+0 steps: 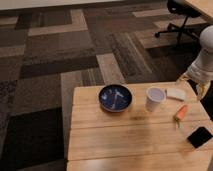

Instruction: Place the white sponge in the ceramic bowl

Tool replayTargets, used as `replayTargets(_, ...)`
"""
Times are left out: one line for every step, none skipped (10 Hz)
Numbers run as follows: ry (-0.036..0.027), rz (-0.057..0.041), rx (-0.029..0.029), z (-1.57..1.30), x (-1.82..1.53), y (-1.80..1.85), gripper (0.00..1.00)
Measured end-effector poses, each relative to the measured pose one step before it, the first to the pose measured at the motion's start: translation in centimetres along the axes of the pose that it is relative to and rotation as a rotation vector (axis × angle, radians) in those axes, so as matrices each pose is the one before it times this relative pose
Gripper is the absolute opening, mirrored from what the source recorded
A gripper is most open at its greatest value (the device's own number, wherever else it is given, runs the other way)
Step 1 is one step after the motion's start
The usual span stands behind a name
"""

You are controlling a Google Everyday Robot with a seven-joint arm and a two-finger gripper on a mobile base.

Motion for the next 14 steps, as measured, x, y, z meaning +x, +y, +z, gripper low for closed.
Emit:
replayTargets(-0.00057, 0.00894, 0.01012, 0.664, -0.591, 0.569, 0.65)
replayTargets(-0.00765, 0.03467, 0.02754, 1.153, -1.11, 0.618, 0.65)
replayTargets(-0.01556, 0.02779, 0.01807, 0.929, -1.038, 0.931, 0.65)
replayTargets(-0.00847, 0.01572, -0.00631, 0.668, -0.782, 1.342, 0.65)
replayTargets(-0.00544, 0.01101, -0.01457, 0.385, -0.655, 0.958, 0.65)
replayTargets(-0.00777, 0.01237, -0.02156, 0.557, -0.803, 1.283, 0.65)
replayTargets(0.00122, 0.02564, -0.0242, 0.804, -0.611, 1.547, 0.65)
replayTargets(0.01513, 0.03711, -0.01649, 0.924, -0.363, 1.003, 0.65)
replayTargets(0.01603, 0.03219, 0.004, 0.999, -0.367, 0.346, 0.65)
replayTargets(0.00738, 0.01485, 0.00469, 0.447, -0.183, 0.082, 0.65)
replayTargets(0.00311, 0.02728, 0.01724, 0.53, -0.61, -0.176, 0.65)
replayTargets(-0.00362, 0.02012, 0.01759, 0.448, -0.535, -0.196, 0.65)
replayTargets(-0.01228, 0.02121, 0.02146, 0.702, -0.766, -0.121, 0.65)
replayTargets(-0.0134, 0.01312, 0.01028, 0.766, -0.598, 0.196, 0.65)
